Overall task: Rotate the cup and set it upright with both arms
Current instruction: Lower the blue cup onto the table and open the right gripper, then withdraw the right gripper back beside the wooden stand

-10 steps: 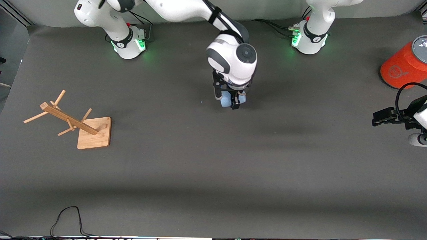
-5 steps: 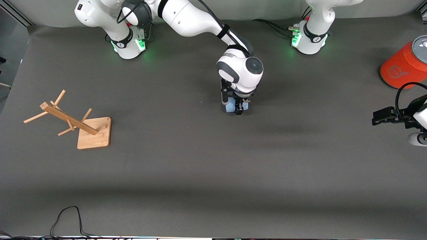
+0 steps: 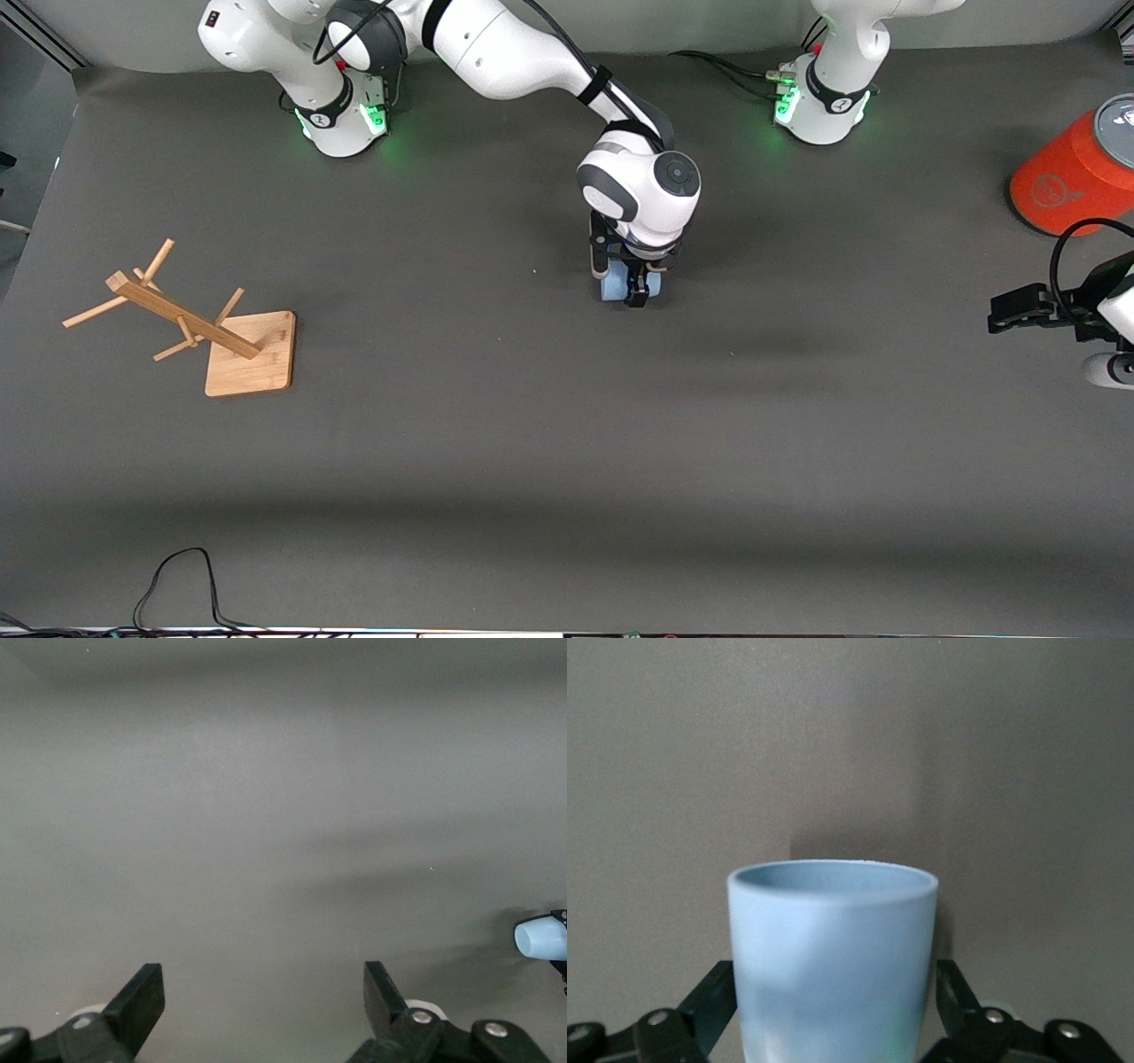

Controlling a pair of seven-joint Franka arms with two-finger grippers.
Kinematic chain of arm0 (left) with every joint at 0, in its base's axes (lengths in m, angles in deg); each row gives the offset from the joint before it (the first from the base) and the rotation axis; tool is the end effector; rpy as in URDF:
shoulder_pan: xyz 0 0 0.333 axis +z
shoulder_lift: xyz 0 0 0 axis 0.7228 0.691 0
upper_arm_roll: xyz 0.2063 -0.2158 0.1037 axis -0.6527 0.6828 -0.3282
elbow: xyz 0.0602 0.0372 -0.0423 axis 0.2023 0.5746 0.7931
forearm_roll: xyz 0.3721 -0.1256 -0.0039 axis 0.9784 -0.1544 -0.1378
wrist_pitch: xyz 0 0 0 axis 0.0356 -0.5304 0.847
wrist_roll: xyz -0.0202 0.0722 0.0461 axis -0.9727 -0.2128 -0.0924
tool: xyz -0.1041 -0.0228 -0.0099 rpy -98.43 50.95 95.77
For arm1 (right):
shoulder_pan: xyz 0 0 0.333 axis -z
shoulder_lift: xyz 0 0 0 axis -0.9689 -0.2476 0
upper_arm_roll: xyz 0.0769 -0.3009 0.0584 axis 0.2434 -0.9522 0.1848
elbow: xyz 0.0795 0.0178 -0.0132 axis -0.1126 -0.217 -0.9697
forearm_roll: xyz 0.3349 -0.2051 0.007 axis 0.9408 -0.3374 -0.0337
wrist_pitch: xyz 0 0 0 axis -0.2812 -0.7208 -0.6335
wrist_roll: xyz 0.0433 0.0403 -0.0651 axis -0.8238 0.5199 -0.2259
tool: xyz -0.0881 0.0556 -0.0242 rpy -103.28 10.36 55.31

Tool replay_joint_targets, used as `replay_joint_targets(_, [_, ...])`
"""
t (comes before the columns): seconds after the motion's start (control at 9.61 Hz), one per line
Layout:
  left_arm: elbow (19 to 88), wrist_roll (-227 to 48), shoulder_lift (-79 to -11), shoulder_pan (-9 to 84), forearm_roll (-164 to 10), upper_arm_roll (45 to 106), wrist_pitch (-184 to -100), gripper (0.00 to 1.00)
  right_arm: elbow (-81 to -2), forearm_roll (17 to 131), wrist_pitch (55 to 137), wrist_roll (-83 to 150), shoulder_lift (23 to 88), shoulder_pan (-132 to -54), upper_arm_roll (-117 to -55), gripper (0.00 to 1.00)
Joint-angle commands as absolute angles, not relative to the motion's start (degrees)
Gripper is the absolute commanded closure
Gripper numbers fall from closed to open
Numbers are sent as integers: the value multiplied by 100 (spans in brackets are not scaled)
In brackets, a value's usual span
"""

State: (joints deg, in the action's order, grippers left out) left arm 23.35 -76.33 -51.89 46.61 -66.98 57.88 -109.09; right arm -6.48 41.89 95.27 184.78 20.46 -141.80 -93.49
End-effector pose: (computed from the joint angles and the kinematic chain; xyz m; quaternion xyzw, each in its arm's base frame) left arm 0.6419 -0.0015 0.5884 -0.9975 0.0611 0.0344 0.0051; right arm 0.4053 0.6390 0.1821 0.7065 -0.7031 0.0669 0.0453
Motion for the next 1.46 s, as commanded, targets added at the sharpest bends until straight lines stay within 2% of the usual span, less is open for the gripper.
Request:
replay_joint_targets(0.0, [2227,-7550,-5168,4647,-6723,5753,-10800,0,-474,4104,9540,18593,1967,-14202,-9399,0])
replay_joint_targets(0.21, [2227,-7541,-5168,4647,-6723,5753,-10800,0,-474,4130,9427,18558,2177,-14185,-9399,0])
replay_joint_targets(0.62, [2227,-7550,-5168,4647,-6723,5753,-10800,0,-527,4409,8110,18322,3073,-14097,-9320,0])
replay_joint_targets(0.83, [2236,-7550,-5168,4647,-6723,5753,-10800,0,-527,4736,7426,17595,3652,-13799,-9329,0])
replay_joint_targets(1.04, [2236,-7550,-5168,4647,-6723,5753,-10800,0,-579,4737,6530,16367,4232,-13343,-9364,0])
replay_joint_targets(1.35, [2236,-7550,-5168,4647,-6732,5753,-10800,0,-685,4658,5641,14486,5006,-12527,-9390,0])
